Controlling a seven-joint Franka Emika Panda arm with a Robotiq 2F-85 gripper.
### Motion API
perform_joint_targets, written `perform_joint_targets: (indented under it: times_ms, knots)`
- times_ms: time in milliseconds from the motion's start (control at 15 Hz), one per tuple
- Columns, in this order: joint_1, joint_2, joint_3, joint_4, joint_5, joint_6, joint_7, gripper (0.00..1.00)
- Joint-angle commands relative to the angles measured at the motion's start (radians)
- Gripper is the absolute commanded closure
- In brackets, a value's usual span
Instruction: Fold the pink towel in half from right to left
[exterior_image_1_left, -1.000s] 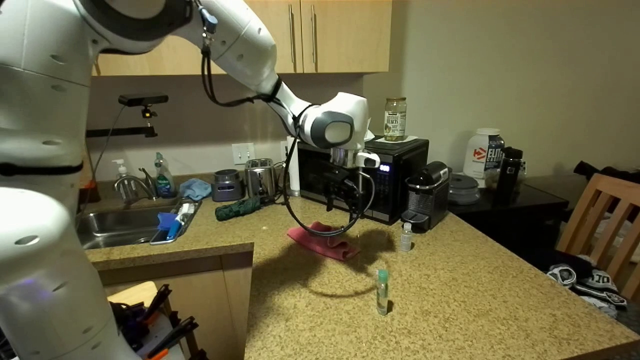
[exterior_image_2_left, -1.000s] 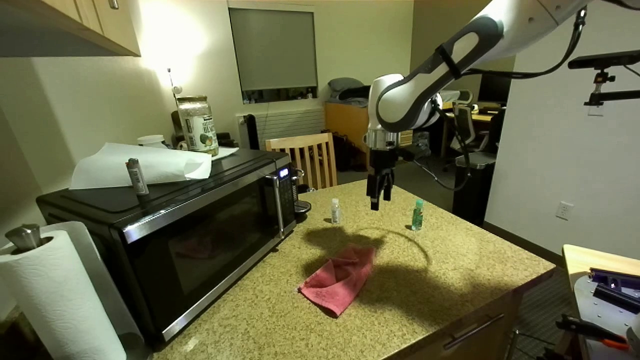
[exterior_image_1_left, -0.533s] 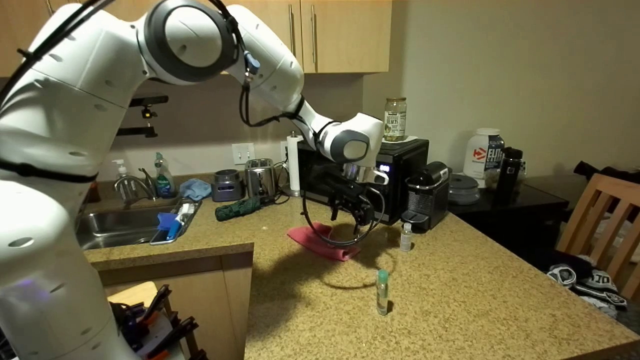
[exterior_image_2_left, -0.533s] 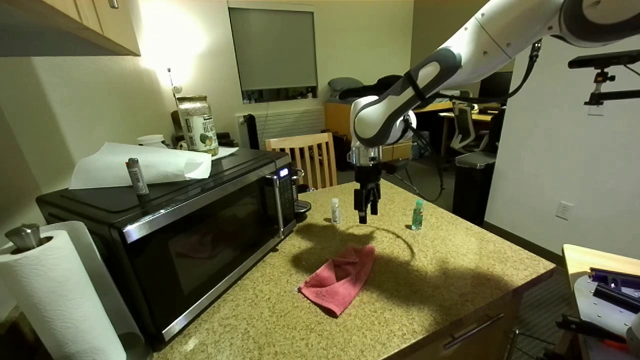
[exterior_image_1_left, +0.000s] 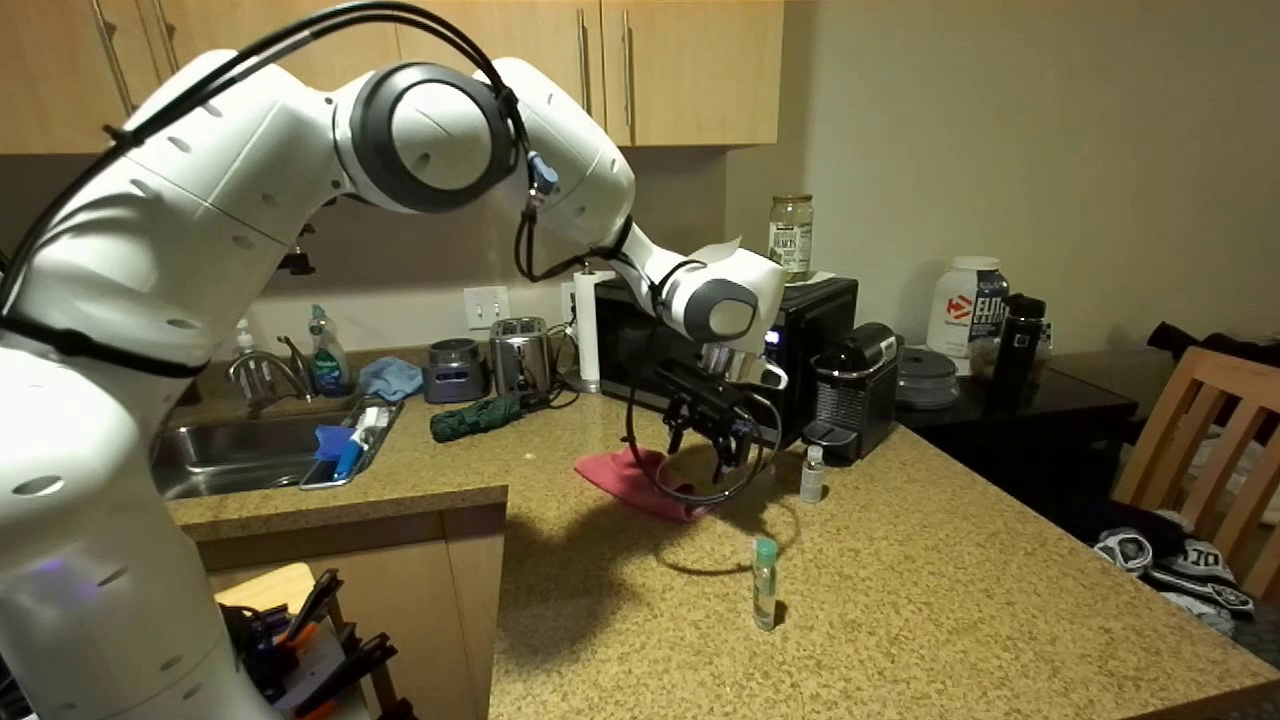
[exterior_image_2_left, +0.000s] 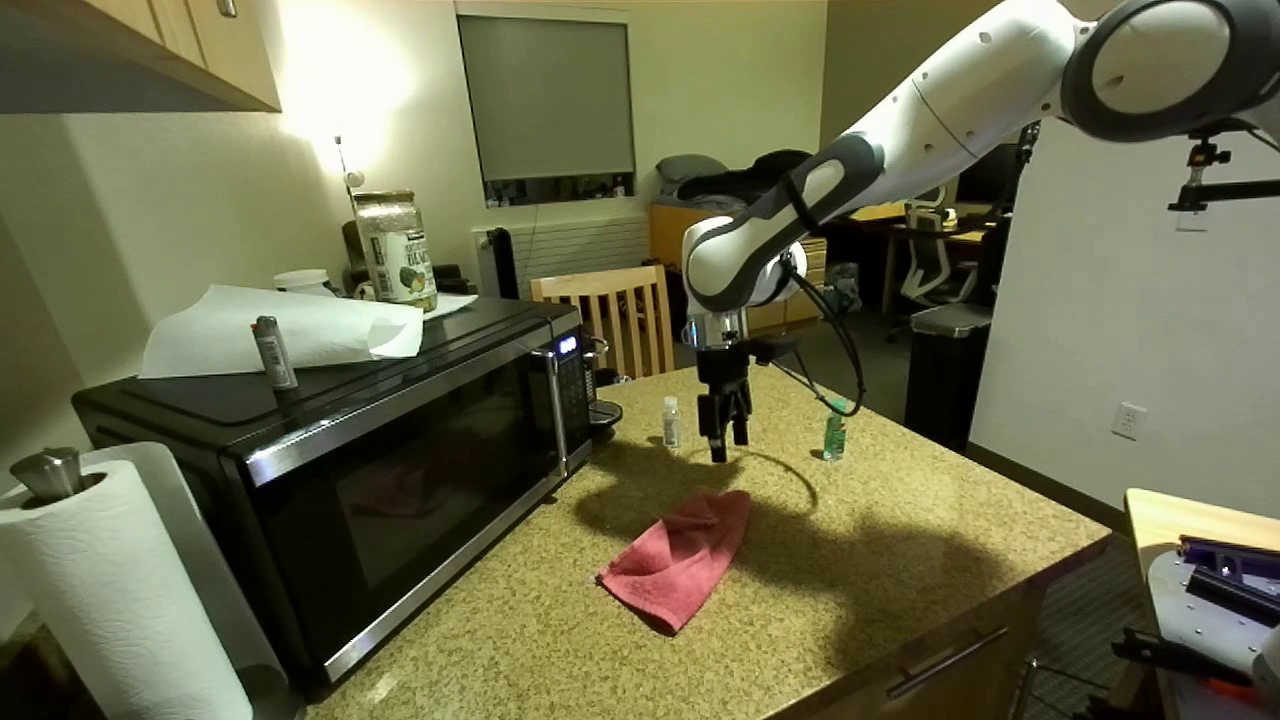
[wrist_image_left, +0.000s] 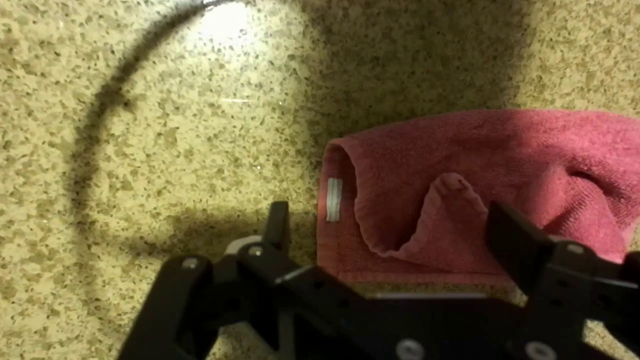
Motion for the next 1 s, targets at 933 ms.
perform_joint_targets:
  times_ms: [933]
  knots:
    - [-0.009, 0.046, 0.013, -0.006, -0.048, 0.037, -0.029, 0.00]
